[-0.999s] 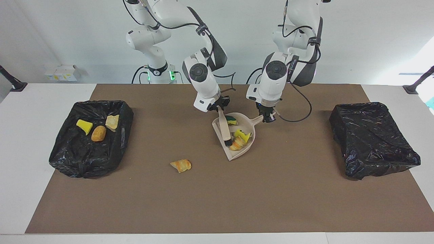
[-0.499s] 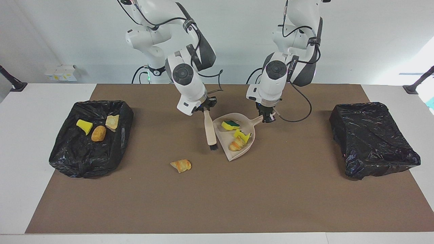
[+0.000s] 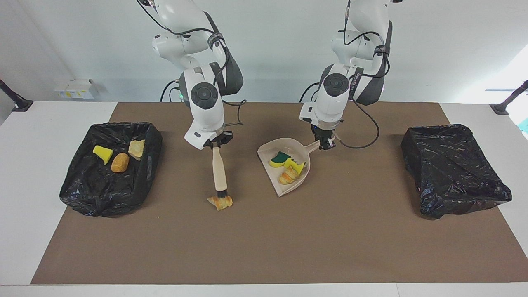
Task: Sweep and dump trash in bin
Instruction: 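Sweep the last piece into the dustpan with the right gripper's brush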
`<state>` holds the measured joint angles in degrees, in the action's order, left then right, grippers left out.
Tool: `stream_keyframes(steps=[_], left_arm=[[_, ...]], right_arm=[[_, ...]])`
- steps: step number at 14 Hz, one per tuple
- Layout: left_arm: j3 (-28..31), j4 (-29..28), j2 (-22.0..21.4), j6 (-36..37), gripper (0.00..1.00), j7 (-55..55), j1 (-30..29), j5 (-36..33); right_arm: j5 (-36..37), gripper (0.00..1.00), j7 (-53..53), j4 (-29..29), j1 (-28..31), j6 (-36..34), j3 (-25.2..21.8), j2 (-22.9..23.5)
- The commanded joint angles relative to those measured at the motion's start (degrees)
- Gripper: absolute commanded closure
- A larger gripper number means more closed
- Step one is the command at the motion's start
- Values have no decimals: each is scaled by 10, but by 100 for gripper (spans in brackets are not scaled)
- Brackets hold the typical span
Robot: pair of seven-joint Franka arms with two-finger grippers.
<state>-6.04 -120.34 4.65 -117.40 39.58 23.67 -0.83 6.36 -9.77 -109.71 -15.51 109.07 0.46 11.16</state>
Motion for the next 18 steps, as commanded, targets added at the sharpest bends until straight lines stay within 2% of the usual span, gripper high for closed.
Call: stream_keyframes(steps=[1, 2, 4, 8, 10, 14, 16, 18], left_arm=[[5, -25, -22, -16, 100, -10, 6, -7], [5, -25, -22, -18, 100, -10, 6, -7], [5, -25, -22, -18, 100, -11, 6, -7], [5, -25, -22, -19, 100, -96, 2, -6], [5, -25, -22, -21, 100, -99, 5, -6], [5, -25, -22, -20, 100, -98, 4, -6], [5, -25, -22, -21, 100, -99, 3, -6], [5, -25, -22, -21, 100, -100, 1, -6]], right_arm=[[70, 100, 21, 19, 40, 41, 9, 32], [93, 100, 26, 40, 42, 39, 9, 53], [96, 100, 53, 75, 36, 33, 10, 85], [80, 100, 73, 71, -2, 33, 24, 104], [33, 100, 112, 60, -17, 29, 27, 99], [-29, 100, 140, 30, -37, 21, 63, 77], [-59, 100, 239, 13, -34, 19, 72, 70], [-152, 100, 311, -2, -27, 21, 70, 62]])
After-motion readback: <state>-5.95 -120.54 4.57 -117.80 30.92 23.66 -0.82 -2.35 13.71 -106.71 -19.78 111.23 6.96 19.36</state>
